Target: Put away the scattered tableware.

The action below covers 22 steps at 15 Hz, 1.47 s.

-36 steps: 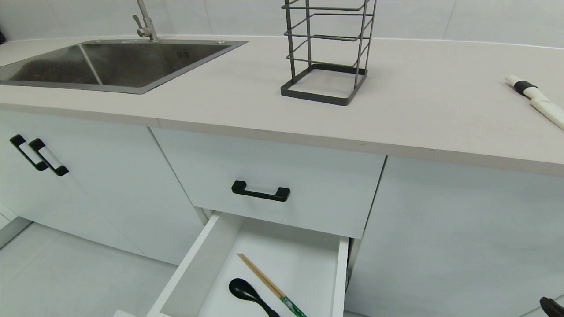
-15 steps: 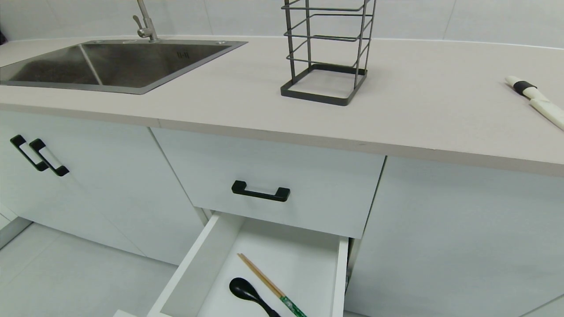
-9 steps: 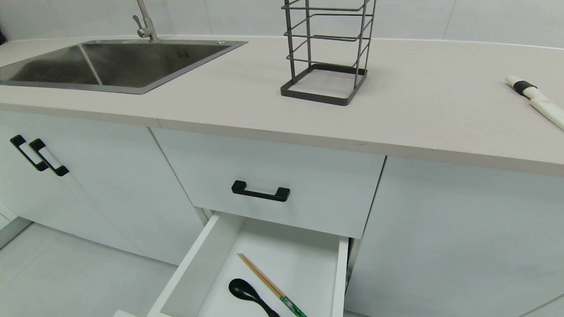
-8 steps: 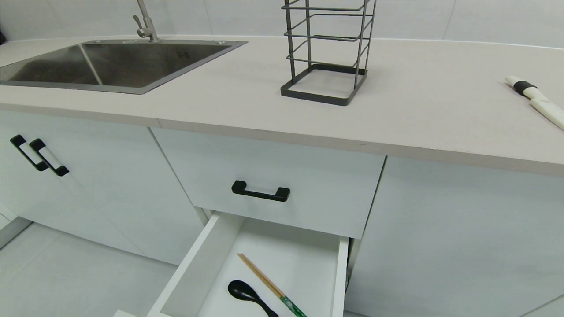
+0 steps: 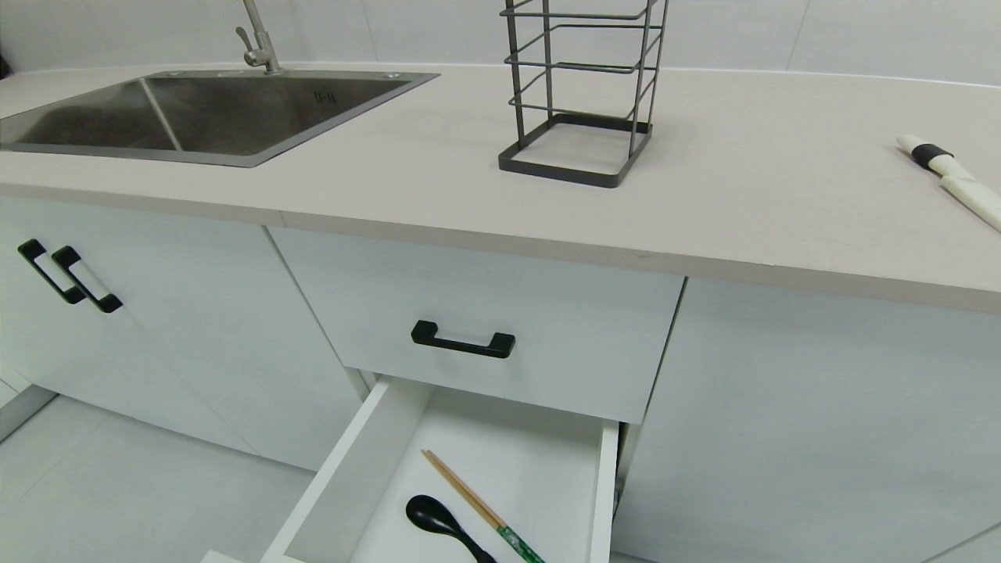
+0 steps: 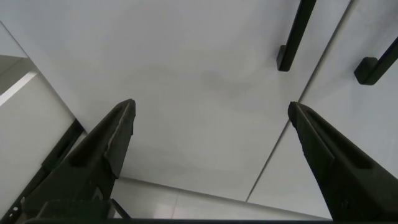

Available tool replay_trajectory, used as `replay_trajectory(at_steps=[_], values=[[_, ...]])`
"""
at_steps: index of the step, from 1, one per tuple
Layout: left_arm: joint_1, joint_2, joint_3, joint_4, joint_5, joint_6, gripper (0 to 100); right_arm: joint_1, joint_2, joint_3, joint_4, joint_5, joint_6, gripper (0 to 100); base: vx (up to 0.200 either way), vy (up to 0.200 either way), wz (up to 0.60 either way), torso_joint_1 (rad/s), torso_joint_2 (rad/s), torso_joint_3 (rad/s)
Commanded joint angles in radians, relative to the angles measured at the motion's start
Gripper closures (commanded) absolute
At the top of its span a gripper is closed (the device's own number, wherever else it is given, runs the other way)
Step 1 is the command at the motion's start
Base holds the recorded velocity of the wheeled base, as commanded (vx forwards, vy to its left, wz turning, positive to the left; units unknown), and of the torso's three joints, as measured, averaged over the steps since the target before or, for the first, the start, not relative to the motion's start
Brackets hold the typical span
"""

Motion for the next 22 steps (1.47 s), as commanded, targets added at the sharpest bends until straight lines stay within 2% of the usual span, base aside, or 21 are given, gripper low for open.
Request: replay_trajectory(at_steps=[1,2,3,5,6,8,9,11,12,13,14,16,17,19,22], values=[[-0.006,0.101,0.002,0.028,0.000,-0.039,0,0.001,0.002,0.000,0.000,0.000,0.000,0,0.000,0.000,0.00,0.000,0.00,0.000],[-0.006,0.132,0.002,0.054,0.000,-0.094,0,0.001,0.002,0.000,0.000,0.000,0.000,0,0.000,0.000,0.00,0.000,0.00,0.000],[-0.012,0.147,0.002,0.071,-0.002,-0.123,0,0.001,0.002,0.000,0.000,0.000,0.000,0,0.000,0.000,0.00,0.000,0.00,0.000],[-0.046,0.186,-0.007,0.117,0.004,-0.128,0,0.001,0.002,0.000,0.000,0.000,0.000,0,0.000,0.000,0.00,0.000,0.00,0.000],[-0.046,0.232,-0.006,0.138,0.026,-0.130,0,0.001,0.002,0.000,0.000,0.000,0.000,0,0.000,0.000,0.00,0.000,0.00,0.000],[-0.048,0.339,0.005,0.134,0.129,-0.127,0,0.001,0.002,0.000,0.000,0.000,0.000,0,0.000,0.000,0.00,0.000,0.00,0.000],[-0.048,0.381,0.004,0.118,0.153,-0.123,0,-0.001,0.002,0.000,0.000,0.000,0.000,0,0.000,0.000,0.00,0.000,0.00,0.000],[-0.061,0.401,0.005,0.117,0.165,-0.096,0,0.001,0.002,0.000,0.000,0.000,0.000,0,0.000,0.000,0.00,0.000,0.00,0.000],[-0.071,0.431,0.005,0.117,0.225,-0.053,0,-0.001,0.002,0.000,0.000,0.000,0.000,0,0.000,0.000,0.00,0.000,0.00,0.000],[-0.072,0.451,0.005,0.115,0.271,-0.028,0,0.001,0.002,0.000,0.000,0.000,0.000,0,0.000,0.000,0.00,0.000,0.00,0.000],[-0.072,0.473,0.005,0.115,0.304,-0.004,0,-0.001,0.002,0.000,0.000,0.000,0.000,0,0.000,0.000,0.00,0.000,0.00,0.000],[-0.072,0.511,0.002,0.112,0.360,0.071,0,0.001,0.000,0.000,0.000,0.000,0.000,0,0.000,0.000,0.00,0.000,0.00,0.000],[-0.072,0.526,0.000,0.105,0.406,0.090,0,0.001,0.002,0.000,0.000,0.000,0.000,0,0.000,0.000,0.00,0.000,0.00,0.000],[-0.072,0.556,-0.003,0.072,0.462,0.091,0,0.001,0.002,0.000,0.000,0.000,-0.002,0,0.000,0.000,0.00,0.000,0.00,0.000],[-0.086,0.614,0.002,-0.014,0.462,0.093,0,0.001,0.002,0.000,0.000,0.000,-0.002,0,0.000,0.000,0.00,0.000,0.00,0.000]])
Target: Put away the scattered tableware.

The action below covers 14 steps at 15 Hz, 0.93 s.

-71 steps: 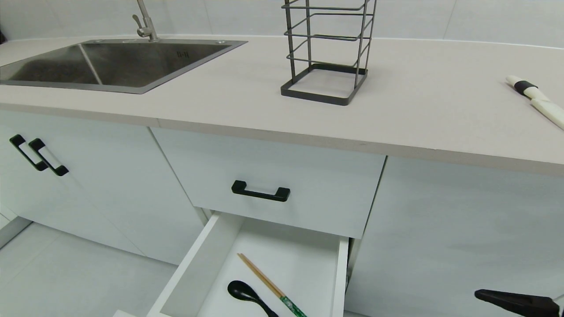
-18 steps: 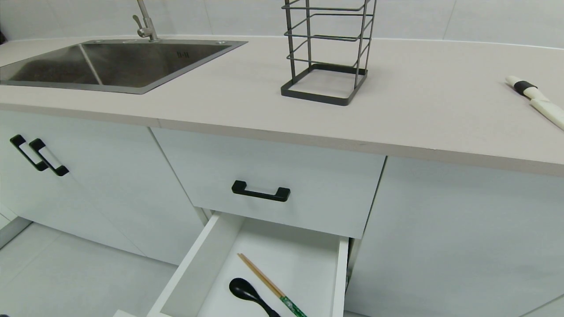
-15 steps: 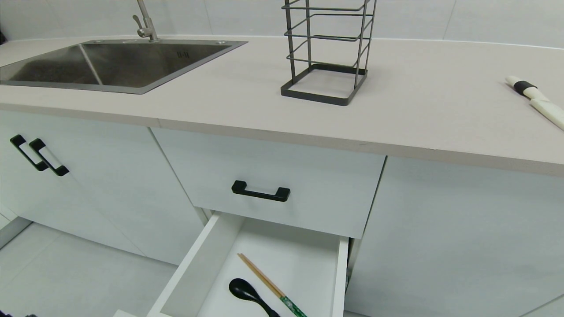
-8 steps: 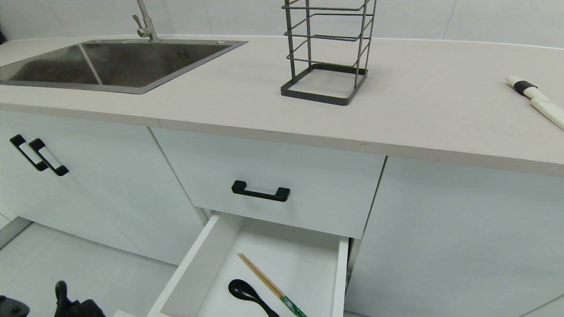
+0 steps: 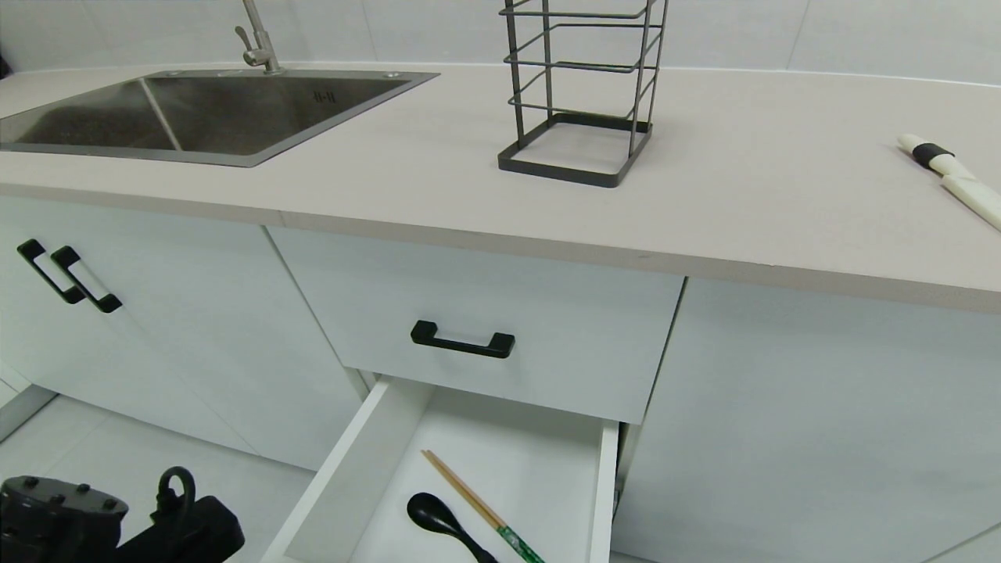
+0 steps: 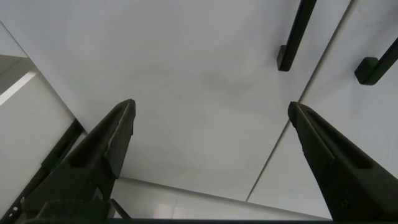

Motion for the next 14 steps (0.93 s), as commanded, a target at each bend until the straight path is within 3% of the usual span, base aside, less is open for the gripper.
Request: replay_trajectory(at_steps=[1,4,9,14], values=[[-0.018,0.038,0.001,-0.003,0.000,-0.001,0,0.001,0.002,0.000,0.000,0.000,0.000,0,0.000,0.000,0.00,0.000,0.00,0.000],[-0.021,0.044,-0.006,-0.010,-0.001,-0.004,0,0.001,0.002,0.000,0.000,0.000,0.000,0,0.000,0.000,0.00,0.000,0.00,0.000],[-0.021,0.101,-0.006,-0.121,0.005,-0.006,0,0.001,0.002,0.000,0.000,0.000,0.000,0,0.000,0.000,0.00,0.000,0.00,0.000],[-0.021,0.104,-0.003,-0.165,0.004,-0.009,0,0.001,0.002,0.000,0.000,0.000,0.000,0,0.000,0.000,0.00,0.000,0.00,0.000]])
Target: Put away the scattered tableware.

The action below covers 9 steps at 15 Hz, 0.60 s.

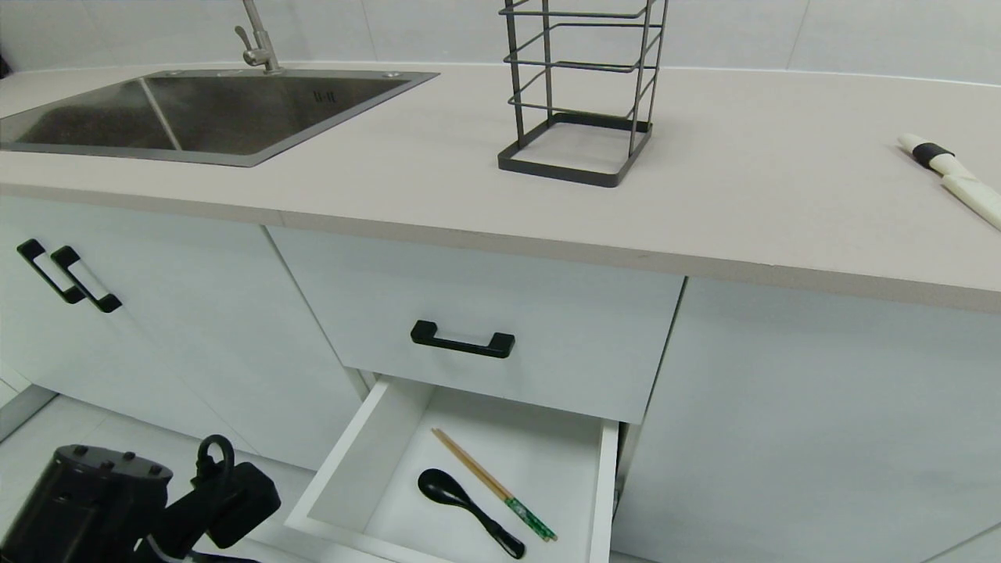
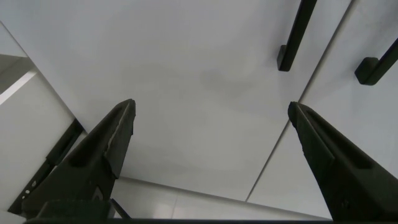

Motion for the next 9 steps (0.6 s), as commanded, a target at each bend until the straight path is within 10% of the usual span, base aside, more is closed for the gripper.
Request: replay_trajectory(at_steps=[1,9], values=[[0.000,0.007,0.008,-0.035,0.000,-0.001,0,0.001,0.002,0.000,0.000,0.000,0.000,0,0.000,0.000,0.00,0.000,0.00,0.000],[0.000,0.047,0.011,-0.195,-0.006,-0.002,0,0.001,0.002,0.000,0.000,0.000,0.000,0,0.000,0.000,0.00,0.000,0.00,0.000]])
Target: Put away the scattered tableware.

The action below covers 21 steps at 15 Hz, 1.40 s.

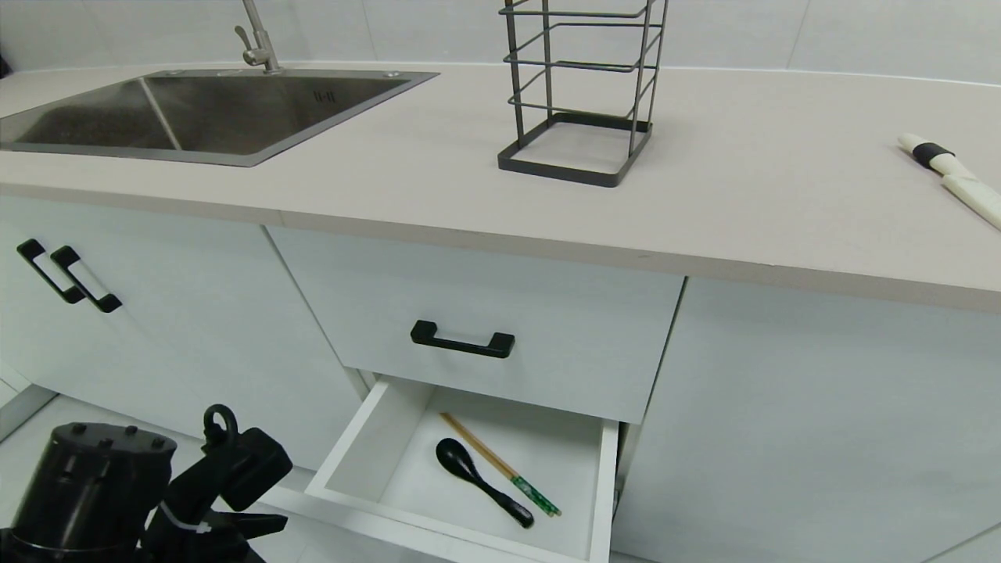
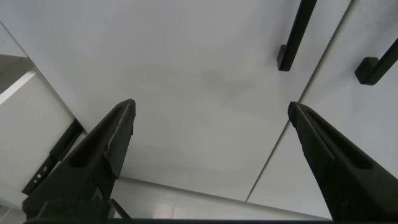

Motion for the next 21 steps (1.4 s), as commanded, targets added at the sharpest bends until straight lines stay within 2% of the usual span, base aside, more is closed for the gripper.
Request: replay_trajectory(at_steps=[1,5,9,15,18,19,21], values=[[0.000,0.021,-0.001,-0.037,0.001,-0.002,0,-0.001,0.002,0.000,0.000,0.000,0.000,0,0.000,0.000,0.00,0.000,0.00,0.000],[0.000,0.066,-0.001,-0.087,-0.002,-0.002,0,0.001,0.002,0.000,0.000,0.000,0.000,0,0.000,0.000,0.00,0.000,0.00,0.000],[0.000,0.078,-0.001,-0.155,-0.030,-0.002,0,0.001,0.000,0.000,0.000,0.000,0.000,0,0.000,0.000,0.00,0.000,0.00,0.000],[0.000,0.120,0.029,-0.170,-0.050,0.002,0,0.001,0.002,0.000,0.000,0.000,0.000,0,0.000,0.000,0.00,0.000,0.00,0.000],[0.005,0.201,0.027,-0.279,-0.047,-0.005,0,0.001,0.000,0.000,0.000,0.000,0.000,0,0.000,0.000,0.00,0.000,0.00,0.000],[0.005,0.244,0.026,-0.343,-0.045,-0.018,0,-0.001,0.002,0.000,0.000,0.000,0.000,0,0.000,0.000,0.00,0.000,0.00,0.000],[0.005,0.281,0.023,-0.389,-0.045,-0.023,0,0.001,0.002,0.000,0.000,0.000,0.000,0,0.000,0.000,0.00,0.000,0.00,0.000]])
